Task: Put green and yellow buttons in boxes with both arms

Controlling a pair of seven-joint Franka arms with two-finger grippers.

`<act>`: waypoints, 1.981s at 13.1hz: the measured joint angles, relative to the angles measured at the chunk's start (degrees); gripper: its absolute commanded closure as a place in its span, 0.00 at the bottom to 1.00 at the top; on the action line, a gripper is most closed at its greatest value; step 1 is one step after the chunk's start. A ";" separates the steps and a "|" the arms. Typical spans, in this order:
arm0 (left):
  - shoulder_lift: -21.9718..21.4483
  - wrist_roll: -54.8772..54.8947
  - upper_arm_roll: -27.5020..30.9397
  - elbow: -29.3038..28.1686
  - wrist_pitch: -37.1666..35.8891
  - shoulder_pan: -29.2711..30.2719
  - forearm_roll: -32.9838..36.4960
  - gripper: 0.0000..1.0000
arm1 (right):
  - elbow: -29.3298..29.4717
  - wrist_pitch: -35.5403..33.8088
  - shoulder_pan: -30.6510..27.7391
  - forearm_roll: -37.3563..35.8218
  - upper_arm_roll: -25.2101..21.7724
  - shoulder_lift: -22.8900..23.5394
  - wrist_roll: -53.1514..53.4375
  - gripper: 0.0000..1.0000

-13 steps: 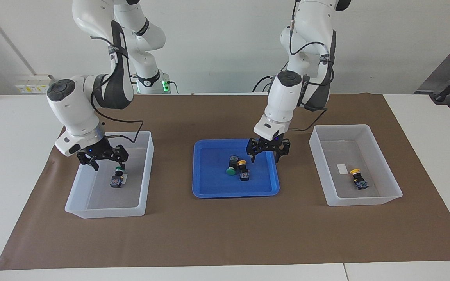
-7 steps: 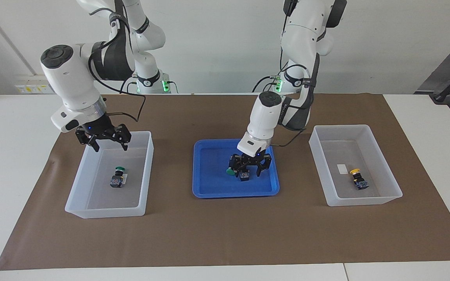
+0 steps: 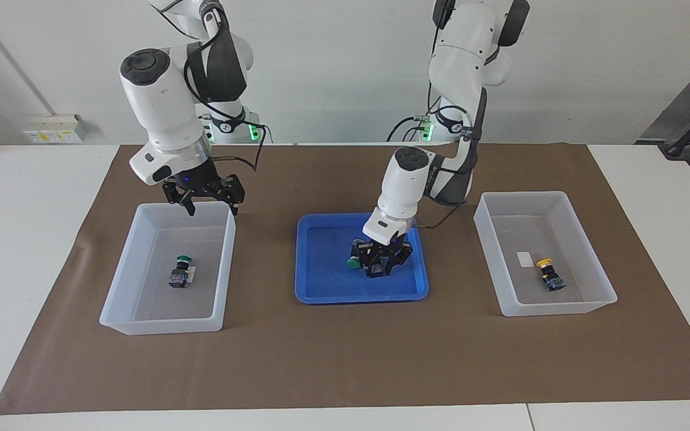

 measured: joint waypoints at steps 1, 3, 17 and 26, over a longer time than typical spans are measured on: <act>-0.30 0.00 0.10 0.21 -1.98 0.00 0.00 1.00 | -0.20 0.17 0.37 0.01 0.05 0.01 0.00 0.00; -1.72 0.00 0.67 0.35 -6.14 0.10 0.00 1.00 | -1.03 1.87 1.87 0.47 0.22 0.18 1.32 0.00; -14.45 23.09 1.76 -0.15 -14.55 21.86 0.09 1.00 | 0.65 36.26 23.47 1.86 0.82 23.01 40.73 0.00; -7.22 39.09 1.67 -5.17 1.17 30.99 0.09 1.00 | 1.38 36.68 25.41 1.78 0.79 25.94 41.09 1.00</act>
